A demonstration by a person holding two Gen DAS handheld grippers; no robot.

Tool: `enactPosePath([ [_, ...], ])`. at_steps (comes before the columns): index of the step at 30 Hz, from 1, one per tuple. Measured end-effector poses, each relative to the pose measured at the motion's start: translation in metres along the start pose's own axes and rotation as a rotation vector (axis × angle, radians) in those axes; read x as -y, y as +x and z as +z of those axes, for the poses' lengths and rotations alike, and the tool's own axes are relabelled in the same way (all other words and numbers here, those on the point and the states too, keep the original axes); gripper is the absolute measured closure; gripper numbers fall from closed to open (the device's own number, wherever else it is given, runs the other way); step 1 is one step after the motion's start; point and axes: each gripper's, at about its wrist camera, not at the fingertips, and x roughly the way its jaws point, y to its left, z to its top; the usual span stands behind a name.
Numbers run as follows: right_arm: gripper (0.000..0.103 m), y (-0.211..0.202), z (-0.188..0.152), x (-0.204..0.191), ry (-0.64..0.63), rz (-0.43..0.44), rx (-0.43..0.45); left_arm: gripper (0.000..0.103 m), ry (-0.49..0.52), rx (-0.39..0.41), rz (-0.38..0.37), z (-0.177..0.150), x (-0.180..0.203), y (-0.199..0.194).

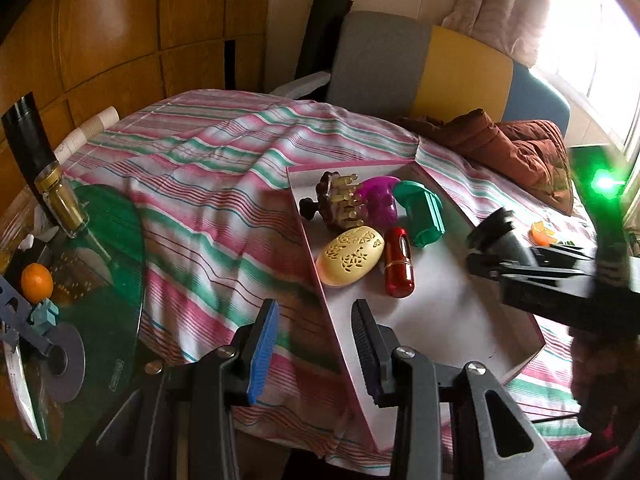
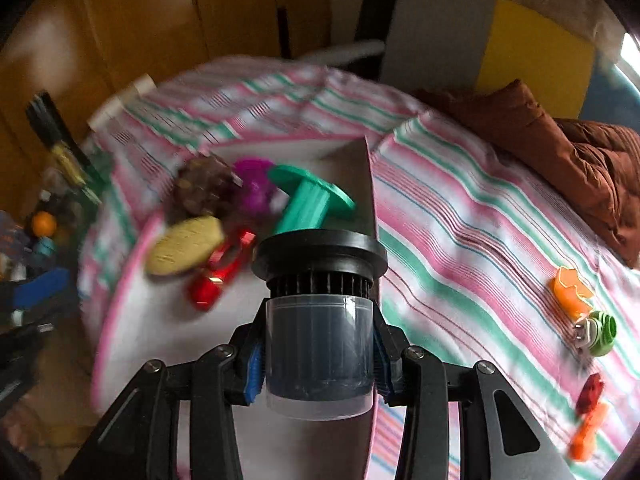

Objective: Organize rigid objects
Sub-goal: 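Carry the black-lidded clear cup with the right tool over the tray, then lower the cup beside the teal spool and open the right tool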

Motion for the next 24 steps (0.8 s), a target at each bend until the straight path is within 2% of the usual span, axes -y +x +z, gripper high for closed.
enactPosePath([
  [7, 0.060, 0.022, 0.004, -0.004, -0.017, -0.031, -0.022, 0.065, 0.000, 0.002, 0.003, 0.001, -0.002, 0.000],
  [24, 0.056, 0.007, -0.002, 0.001, 0.015, -0.021, 0.019, 0.065, 0.017, 0.014, 0.001, 0.002, 0.005, -0.008],
])
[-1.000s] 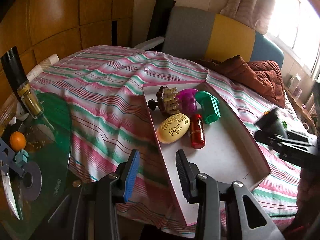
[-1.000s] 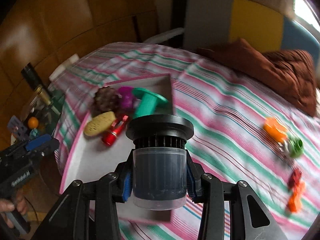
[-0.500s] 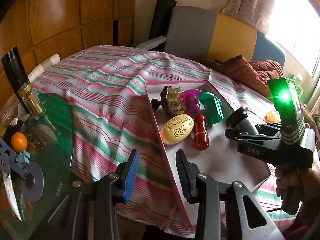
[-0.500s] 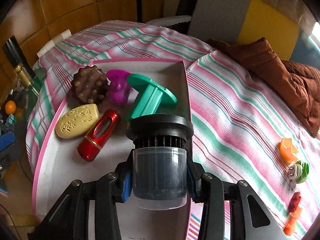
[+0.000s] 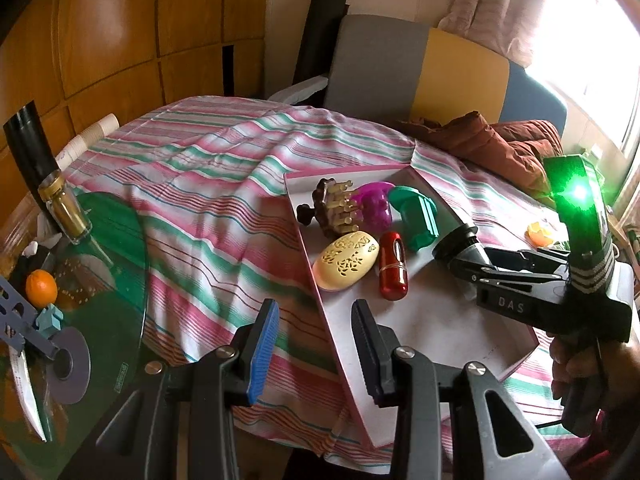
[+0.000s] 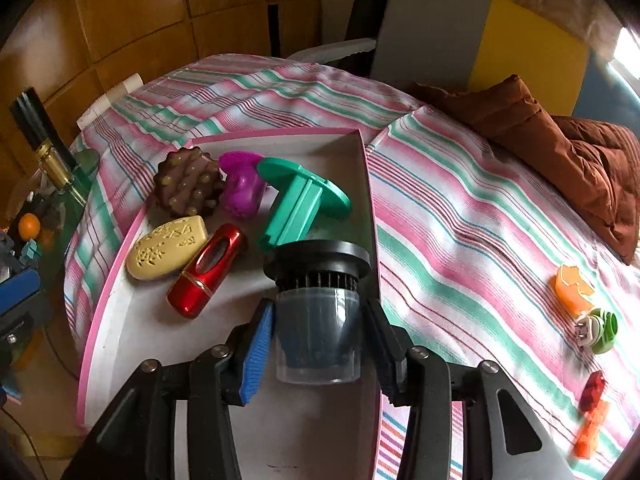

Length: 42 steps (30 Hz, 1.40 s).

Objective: Organize rigid objects
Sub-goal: 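Lower the cup beside the teal spool and open the right tool, then move both tools back toward the orange, green and red toys on the bed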

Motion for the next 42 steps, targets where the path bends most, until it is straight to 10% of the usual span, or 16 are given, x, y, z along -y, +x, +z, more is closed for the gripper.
enactPosePath([
  [25, 0.039, -0.046, -0.024, 0.039, 0.117, -0.010, 0.097, 0.065, 0.079, -0.007, -0.007, 0.003, 0.032, -0.003],
  [42, 0.030, -0.088, -0.062, 0.139, 0.232, -0.171, 0.131, 0.065, 0.171, -0.031, -0.039, 0.007, 0.073, 0.003],
])
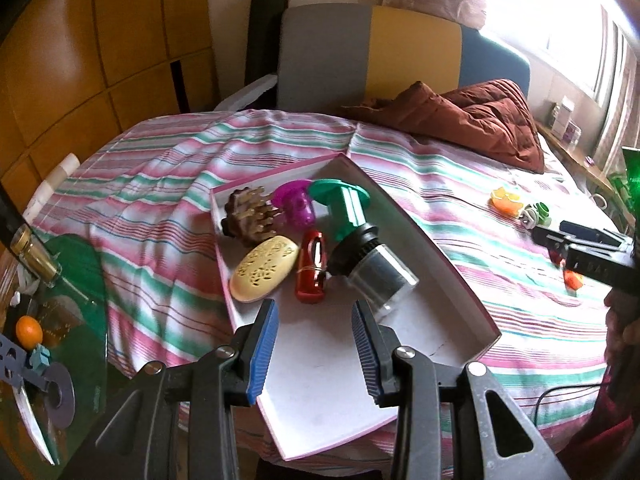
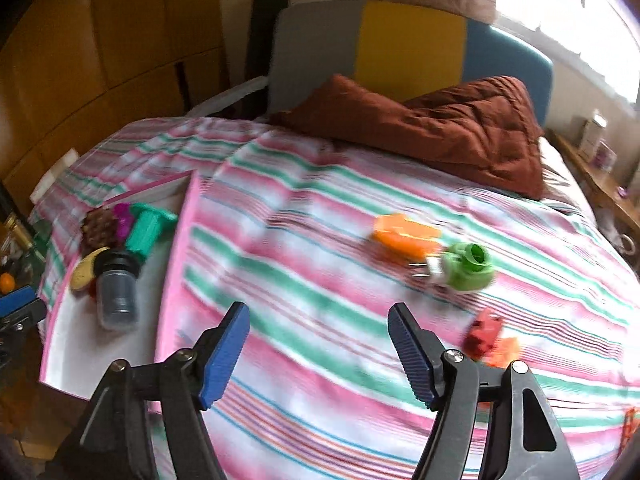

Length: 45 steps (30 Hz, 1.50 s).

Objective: Organize rigid objects
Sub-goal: 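Move both tools back toward the orange, green and red toys on the bed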

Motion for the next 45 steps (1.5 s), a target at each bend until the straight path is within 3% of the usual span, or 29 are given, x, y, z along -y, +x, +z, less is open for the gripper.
enactPosePath([
  [15, 0.026, -0.008, -0.016, 0.139, 0.222, -0.227, 0.026, 0.065, 0.084, -0.023, -0.065, 0.014, 0.044, 0.008],
  [21, 0.026, -0.011, -0.031, 0.199, 0.496, -0.262, 0.020, 0.065, 0.135, -0.015, -0.134, 0.026, 0.076, 0.009],
  [26, 0.025, -0.021, -0.035, 0.213, 0.565, -0.317, 0.037, 0.065, 0.179, -0.036, -0.201, 0.033, 0.110, 0.019],
  [35, 0.023, -0.016, -0.039, 0.220, 0.628, -0.276, 0.004, 0.065, 0.265, -0.088, -0.278, 0.037, 0.166, 0.043],
  [45, 0.023, -0.016, -0.041, 0.223, 0.666, -0.228, -0.009, 0.065, 0.265, -0.155, -0.281, 0.071, 0.197, 0.086],
])
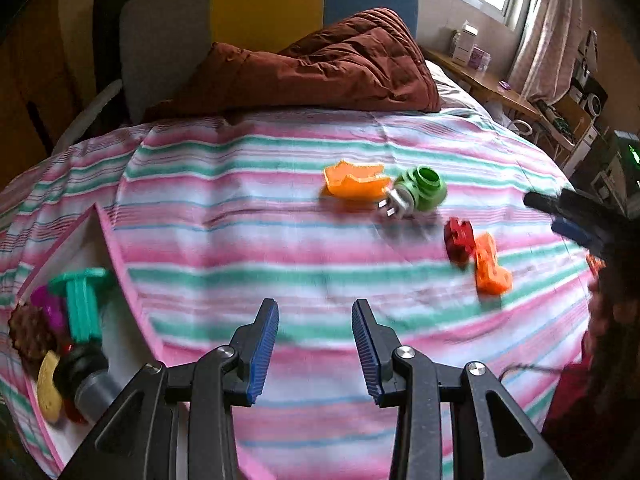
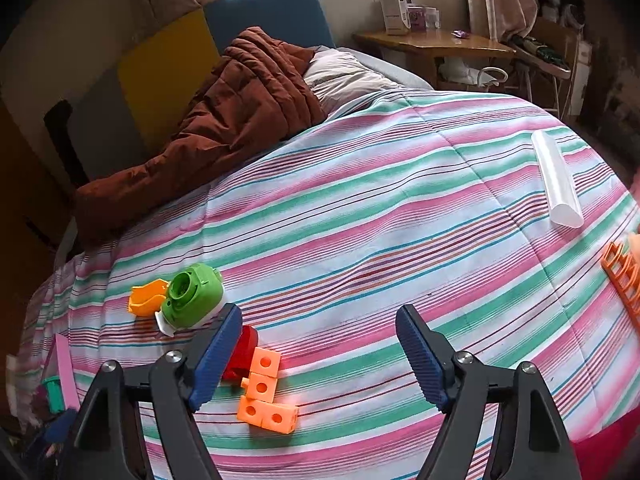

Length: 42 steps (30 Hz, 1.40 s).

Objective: Organize rigid objects
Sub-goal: 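Move both tools back toward the orange, green and red toys on the bed, then grasp the orange elongated piece with the left tool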

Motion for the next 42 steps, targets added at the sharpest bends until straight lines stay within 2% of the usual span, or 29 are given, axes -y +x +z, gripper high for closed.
enactPosePath([
  [4, 0.023, 0.001, 0.000, -0.001, 0.003, 0.017, -0.014, 0.058, 0.021, -0.025, -0.005, 0.023, 0.006, 0.021],
  [7, 0.022, 0.002, -0.002, -0.003, 0.000, 0.030, -0.029, 0.043, 0.089, -0.023, 0.011, 0.038, 0.013, 0.033],
  [8, 0.022, 0.003, -0.002, -0.006, -0.006, 0.036, -0.037, 0.041, 0.121, -0.023, 0.014, 0.044, 0.016, 0.038],
  [15, 0.022, 0.005, -0.004, -0.011, -0.019, 0.062, -0.055, 0.041, 0.235, -0.033, 0.054, 0.085, 0.020, 0.072],
  [20, 0.022, 0.008, -0.002, -0.007, 0.004, 0.077, -0.071, 0.041, 0.334, -0.049, 0.003, 0.098, 0.029, 0.094],
  [25, 0.022, 0.008, -0.002, -0.004, 0.026, 0.094, -0.081, 0.041, 0.444, -0.086, -0.014, 0.100, 0.042, 0.115],
  [31, 0.021, 0.009, -0.002, -0.004, 0.034, 0.103, -0.090, 0.041, 0.510, -0.097, -0.033, 0.109, 0.054, 0.130],
  [33, 0.021, 0.009, -0.002, -0.003, 0.034, 0.101, -0.090, 0.044, 0.504, -0.102, -0.044, 0.112, 0.055, 0.134],
  [35, 0.021, 0.010, -0.002, -0.003, 0.036, 0.091, -0.092, 0.066, 0.458, -0.119, -0.080, 0.113, 0.052, 0.137],
  [36, 0.021, 0.011, -0.003, -0.002, 0.039, 0.087, -0.094, 0.067, 0.436, -0.112, -0.087, 0.111, 0.051, 0.136],
  [38, 0.021, 0.012, -0.003, -0.001, 0.041, 0.084, -0.095, 0.077, 0.425, -0.098, -0.067, 0.105, 0.052, 0.132],
  [42, 0.021, 0.012, -0.003, -0.003, 0.034, 0.079, -0.089, 0.077, 0.326, -0.080, -0.089, 0.082, 0.046, 0.116],
])
